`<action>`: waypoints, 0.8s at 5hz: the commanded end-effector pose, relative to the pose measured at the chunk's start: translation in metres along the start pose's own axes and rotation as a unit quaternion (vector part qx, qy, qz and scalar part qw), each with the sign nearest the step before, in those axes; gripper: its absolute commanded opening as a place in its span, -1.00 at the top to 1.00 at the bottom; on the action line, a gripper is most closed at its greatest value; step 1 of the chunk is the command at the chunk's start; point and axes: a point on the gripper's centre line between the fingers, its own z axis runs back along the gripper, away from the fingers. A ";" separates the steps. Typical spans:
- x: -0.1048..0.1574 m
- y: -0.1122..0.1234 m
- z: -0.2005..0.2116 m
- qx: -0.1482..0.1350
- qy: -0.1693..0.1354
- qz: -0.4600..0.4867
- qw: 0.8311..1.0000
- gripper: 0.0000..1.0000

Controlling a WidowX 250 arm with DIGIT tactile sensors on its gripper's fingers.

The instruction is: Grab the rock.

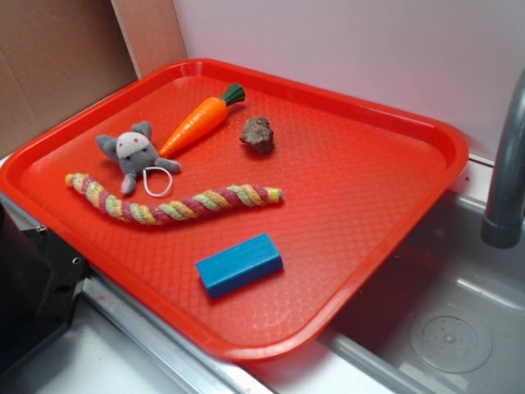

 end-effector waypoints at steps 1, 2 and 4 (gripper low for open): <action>0.000 0.000 0.000 0.000 0.000 0.000 1.000 -1.00; 0.010 0.003 -0.003 -0.013 -0.011 0.038 0.999 -1.00; 0.047 0.016 -0.025 -0.011 -0.027 0.177 0.984 -1.00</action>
